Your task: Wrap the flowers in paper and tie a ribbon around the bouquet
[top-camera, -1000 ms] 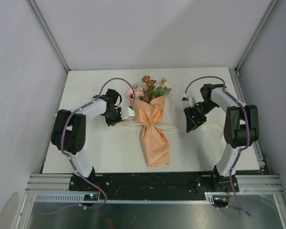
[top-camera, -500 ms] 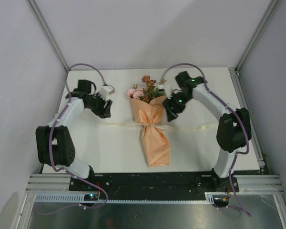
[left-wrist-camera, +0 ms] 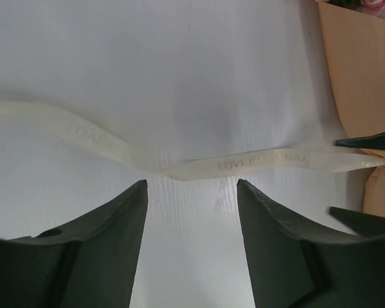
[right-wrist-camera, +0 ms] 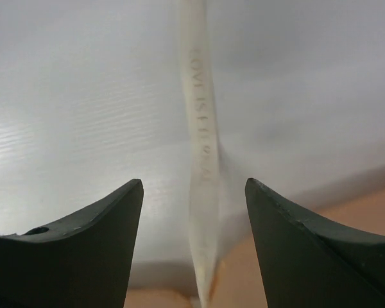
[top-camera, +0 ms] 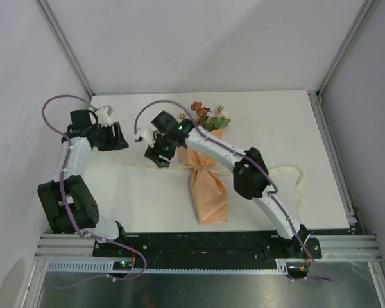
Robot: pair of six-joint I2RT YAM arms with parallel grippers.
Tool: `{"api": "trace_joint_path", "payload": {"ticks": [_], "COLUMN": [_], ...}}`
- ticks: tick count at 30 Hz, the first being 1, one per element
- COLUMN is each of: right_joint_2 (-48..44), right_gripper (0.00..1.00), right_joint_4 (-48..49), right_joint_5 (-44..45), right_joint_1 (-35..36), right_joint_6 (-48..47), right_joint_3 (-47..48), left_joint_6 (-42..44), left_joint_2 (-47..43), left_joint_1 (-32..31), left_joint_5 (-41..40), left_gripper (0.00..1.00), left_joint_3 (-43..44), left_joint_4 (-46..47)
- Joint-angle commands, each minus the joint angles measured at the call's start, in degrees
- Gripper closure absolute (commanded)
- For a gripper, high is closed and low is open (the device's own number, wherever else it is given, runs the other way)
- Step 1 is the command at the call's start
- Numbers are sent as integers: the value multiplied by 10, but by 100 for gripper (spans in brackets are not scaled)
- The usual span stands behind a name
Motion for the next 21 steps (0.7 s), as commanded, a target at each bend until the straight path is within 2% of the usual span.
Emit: {"api": "trace_joint_path", "payload": {"ticks": [1,4,10,21], "right_joint_2": [43,55,101,148], "right_gripper": [28,26,26,38], "right_joint_4": [40,88,109,24], "right_joint_5": [49,58,57,32], "right_joint_1": [24,26,23,22], "right_joint_6": [1,2,-2,-46], "right_joint_3": [29,1,22,52], "left_joint_6": [-50,-51,-44,-60], "left_joint_2": [-52,-73,-107,-105], "left_joint_1": [20,26,29,39], "left_joint_5": [0,6,14,18], "left_gripper": [36,36,36,35], "left_joint_3": [-22,-33,-54,-45], "left_joint_4": [23,25,25,26]}}
